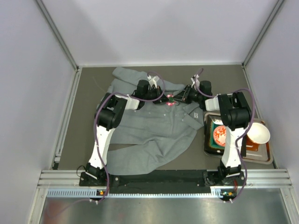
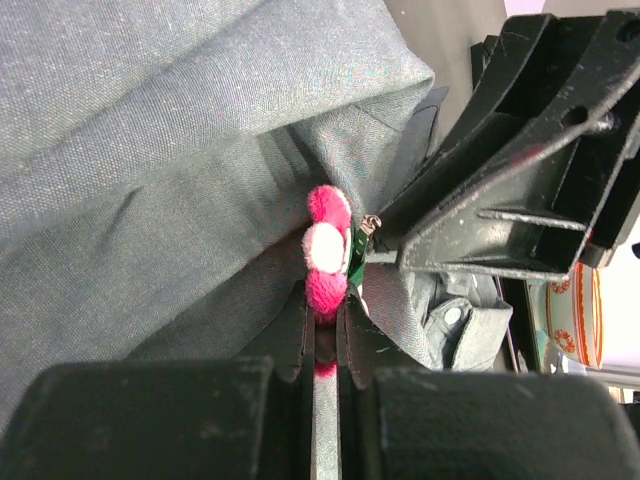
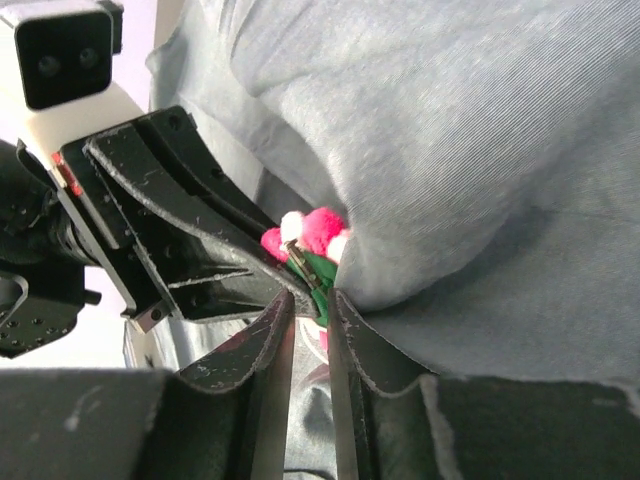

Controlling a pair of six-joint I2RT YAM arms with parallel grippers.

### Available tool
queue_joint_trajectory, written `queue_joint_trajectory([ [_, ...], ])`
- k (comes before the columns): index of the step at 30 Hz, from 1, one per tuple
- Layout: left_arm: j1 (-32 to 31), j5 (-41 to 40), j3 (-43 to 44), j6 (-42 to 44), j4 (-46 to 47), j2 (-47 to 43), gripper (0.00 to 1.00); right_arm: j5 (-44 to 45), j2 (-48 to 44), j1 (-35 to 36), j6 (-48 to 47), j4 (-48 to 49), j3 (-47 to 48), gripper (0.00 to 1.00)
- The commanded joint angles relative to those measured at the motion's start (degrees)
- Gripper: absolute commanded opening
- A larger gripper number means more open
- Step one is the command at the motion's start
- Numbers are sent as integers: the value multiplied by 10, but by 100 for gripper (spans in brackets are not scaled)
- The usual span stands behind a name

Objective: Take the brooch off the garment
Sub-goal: Open the brooch with the flattened clothing.

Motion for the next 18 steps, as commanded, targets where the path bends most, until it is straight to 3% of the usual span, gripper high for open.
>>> queue_joint_trajectory([
  [1, 3, -10, 20, 16, -16, 23, 0, 9, -43, 13, -44, 15, -13, 21],
  [7, 3, -3, 22, 9, -14, 26, 0, 18, -30, 22, -63, -4, 9, 13],
  [9, 4, -5, 20, 7, -12, 24, 0, 21, -28, 28, -73, -20, 15, 5],
  [11, 3, -6, 14, 6, -4, 19, 14, 30, -26, 29, -76, -33, 20, 0],
  [13, 3, -5, 7, 0, 11, 16, 21, 31, -21, 29, -71, -33, 22, 0],
  [16, 3, -10, 7, 2, 10, 14, 23, 42, -36, 25, -66, -15, 2, 0],
  [18, 4, -9, 10, 4, 7, 15, 21, 53, -62, 24, -85, -36, -4, 7],
])
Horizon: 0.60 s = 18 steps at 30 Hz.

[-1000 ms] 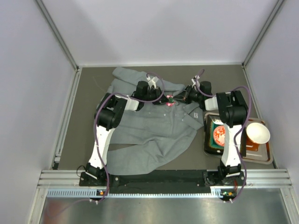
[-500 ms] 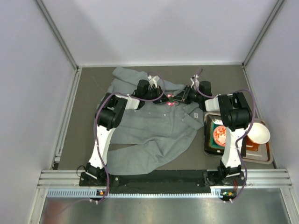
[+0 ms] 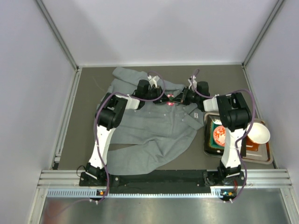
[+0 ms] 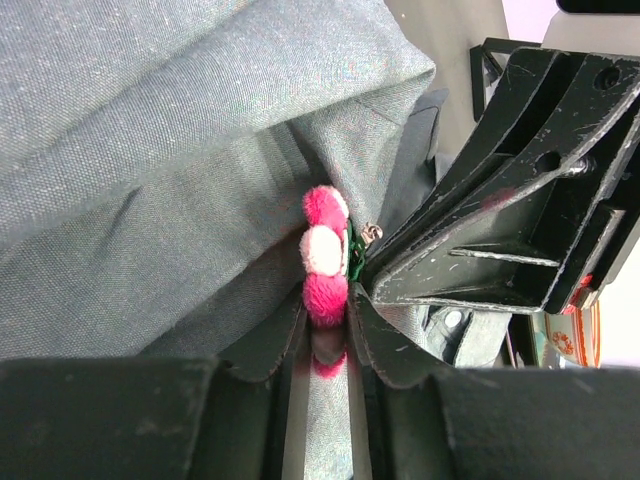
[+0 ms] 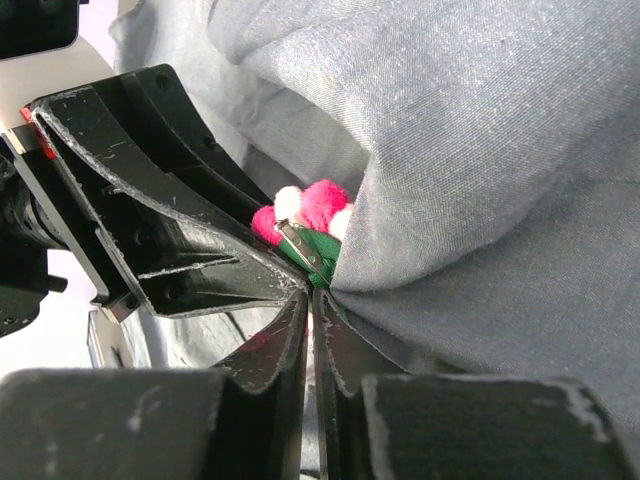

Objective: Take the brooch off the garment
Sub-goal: Open the brooch with the flattened clothing.

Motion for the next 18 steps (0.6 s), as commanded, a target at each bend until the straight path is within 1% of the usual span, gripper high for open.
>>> queue_joint_trajectory([
  [1, 2, -13, -2, 8, 6, 4, 19, 44, -60, 3, -50, -16, 2, 11],
  [2, 3, -14, -4, 9, 6, 4, 10, 57, -69, 5, -64, -30, 4, 16],
  [3, 3, -13, -4, 8, 8, 3, 5, 66, -81, 11, -100, -73, 10, 17],
  [4, 3, -14, -5, 7, 9, 2, 0, 95, -84, 16, -118, -96, 27, 18],
  [5, 3, -14, -5, 7, 10, 2, 0, 113, -87, 23, -159, -120, 35, 21],
  [6, 2, -12, -4, 2, 13, 2, 0, 131, -94, 31, -176, -141, 42, 22],
  [7, 2, -9, -4, -2, 16, 2, 0, 170, -97, 50, -195, -176, 56, 24],
  [8, 2, -8, -3, -11, 20, 2, 0, 192, -102, 59, -220, -186, 58, 26],
  [13, 2, -21, -12, -49, 23, -9, 0, 328, -117, 106, -273, -231, 70, 30],
  [14, 2, -31, -16, -66, 31, -12, 0, 342, -116, 118, -285, -237, 71, 31],
  [18, -4, -43, -27, -80, 29, -27, 0, 420, -108, 142, -310, -252, 86, 31],
])
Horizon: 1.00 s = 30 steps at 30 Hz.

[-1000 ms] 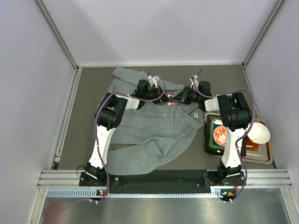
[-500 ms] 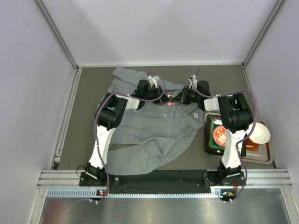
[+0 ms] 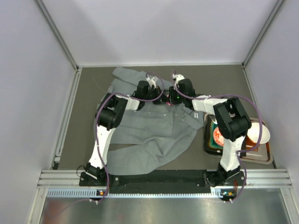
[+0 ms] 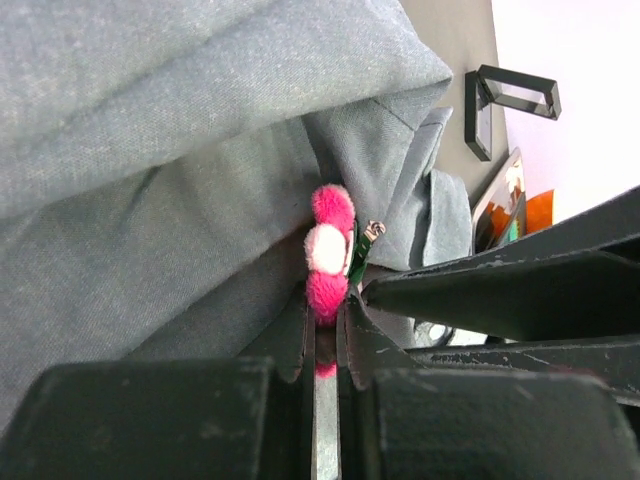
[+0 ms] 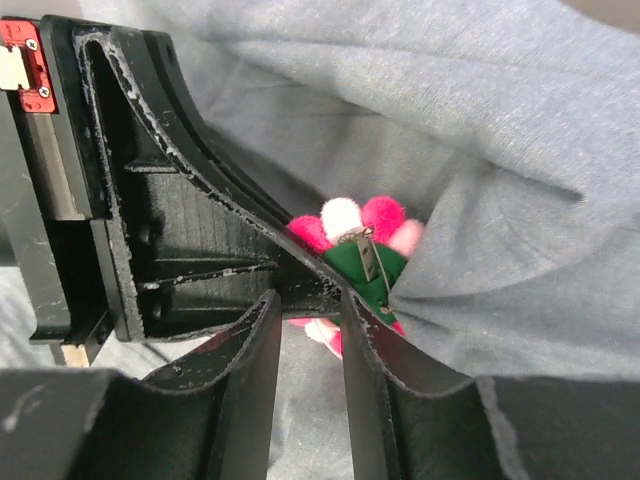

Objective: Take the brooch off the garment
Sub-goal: Open the brooch with the flattened clothing.

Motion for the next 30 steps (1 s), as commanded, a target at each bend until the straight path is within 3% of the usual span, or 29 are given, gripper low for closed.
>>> queue_joint_trajectory([
  [1, -4, -29, -19, -23, 16, -30, 0, 130, -16, 23, -64, -33, 36, 30],
  [9, -5, -27, -22, -30, 21, -28, 0, 187, -19, 43, -96, -42, 43, 28],
  [30, -6, -20, -19, -30, 26, -23, 0, 141, 35, 44, -105, -46, 98, 25],
])
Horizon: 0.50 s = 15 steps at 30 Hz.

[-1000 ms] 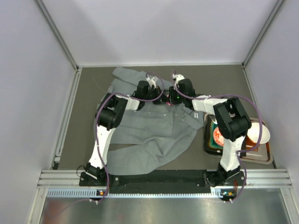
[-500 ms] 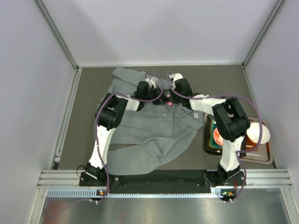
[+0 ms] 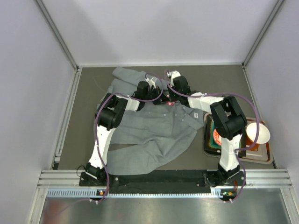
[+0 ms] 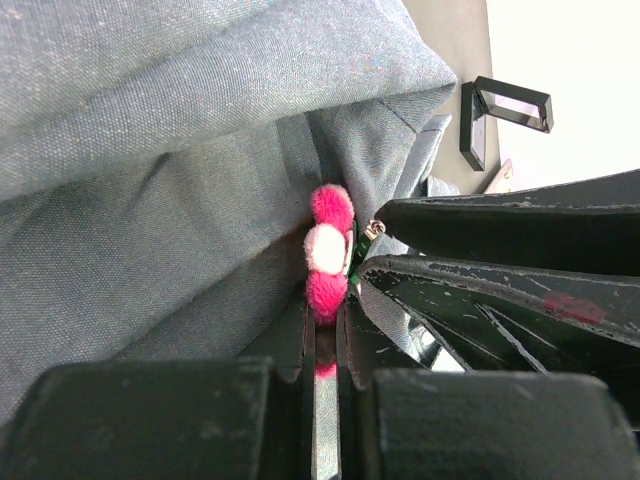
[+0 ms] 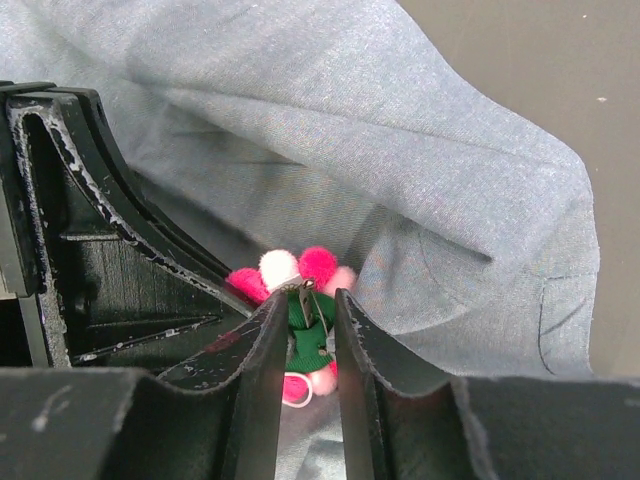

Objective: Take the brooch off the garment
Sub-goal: Open the brooch with the flattened clothing.

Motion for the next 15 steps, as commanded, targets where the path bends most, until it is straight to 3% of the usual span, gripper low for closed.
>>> queue_joint_trajectory([
  [1, -3, -6, -7, 5, 10, -21, 0, -4, 11, 6, -10, 2, 32, 25],
  [15, -3, -4, -6, 8, 12, -20, 0, 3, 24, 3, -2, -30, 45, 22],
])
